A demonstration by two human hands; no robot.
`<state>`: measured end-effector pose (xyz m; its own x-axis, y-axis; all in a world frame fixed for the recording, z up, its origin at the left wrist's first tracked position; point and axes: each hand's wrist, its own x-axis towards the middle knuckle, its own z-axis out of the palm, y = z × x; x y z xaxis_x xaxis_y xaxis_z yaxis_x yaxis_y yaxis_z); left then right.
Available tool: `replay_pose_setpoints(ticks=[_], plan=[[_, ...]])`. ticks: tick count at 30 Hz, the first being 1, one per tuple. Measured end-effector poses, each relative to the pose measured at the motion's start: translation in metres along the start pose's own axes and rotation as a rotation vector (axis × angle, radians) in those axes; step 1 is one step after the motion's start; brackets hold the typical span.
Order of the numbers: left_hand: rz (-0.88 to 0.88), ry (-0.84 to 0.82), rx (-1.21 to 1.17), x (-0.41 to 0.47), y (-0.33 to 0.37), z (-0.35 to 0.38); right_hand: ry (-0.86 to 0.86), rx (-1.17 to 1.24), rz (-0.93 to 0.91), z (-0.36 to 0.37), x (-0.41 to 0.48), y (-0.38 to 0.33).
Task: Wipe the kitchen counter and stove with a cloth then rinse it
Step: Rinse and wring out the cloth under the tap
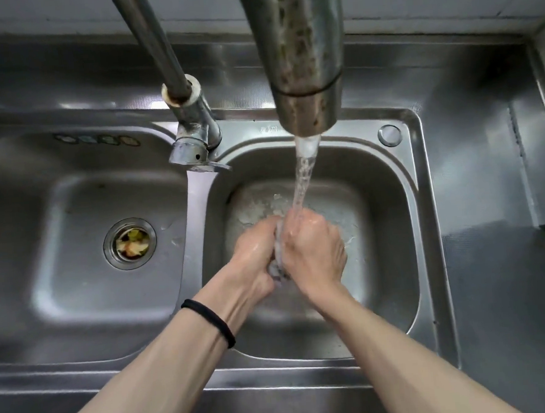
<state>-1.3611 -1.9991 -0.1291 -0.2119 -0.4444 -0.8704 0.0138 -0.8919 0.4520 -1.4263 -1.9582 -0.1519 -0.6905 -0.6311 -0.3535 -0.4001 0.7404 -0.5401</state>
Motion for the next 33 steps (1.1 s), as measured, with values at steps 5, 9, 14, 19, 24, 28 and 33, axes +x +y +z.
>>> replay_pose_setpoints(ticks=[5,9,14,19,24,28,33], plan=[[0.046,-0.047,0.007,0.007,0.001,0.002,-0.253,0.056,0.332,-0.002,0.035,0.024],[0.000,-0.083,-0.107,0.006,0.011,-0.009,-0.373,0.576,0.632,-0.006,0.042,0.034],[0.135,0.041,0.028,0.012,0.015,-0.032,-0.486,0.878,0.725,-0.015,0.041,0.038],[0.309,0.124,0.194,0.013,0.006,-0.041,-0.494,0.923,0.690,-0.019,0.038,0.040],[0.346,0.002,0.197,0.008,0.005,-0.032,-0.587,0.901,0.697,-0.010,0.023,0.031],[0.320,-0.071,0.088,0.005,0.008,-0.021,-0.715,0.900,0.711,0.005,0.008,0.023],[0.279,-0.108,-0.018,0.002,0.011,-0.023,-0.702,1.117,0.773,0.006,0.008,0.023]])
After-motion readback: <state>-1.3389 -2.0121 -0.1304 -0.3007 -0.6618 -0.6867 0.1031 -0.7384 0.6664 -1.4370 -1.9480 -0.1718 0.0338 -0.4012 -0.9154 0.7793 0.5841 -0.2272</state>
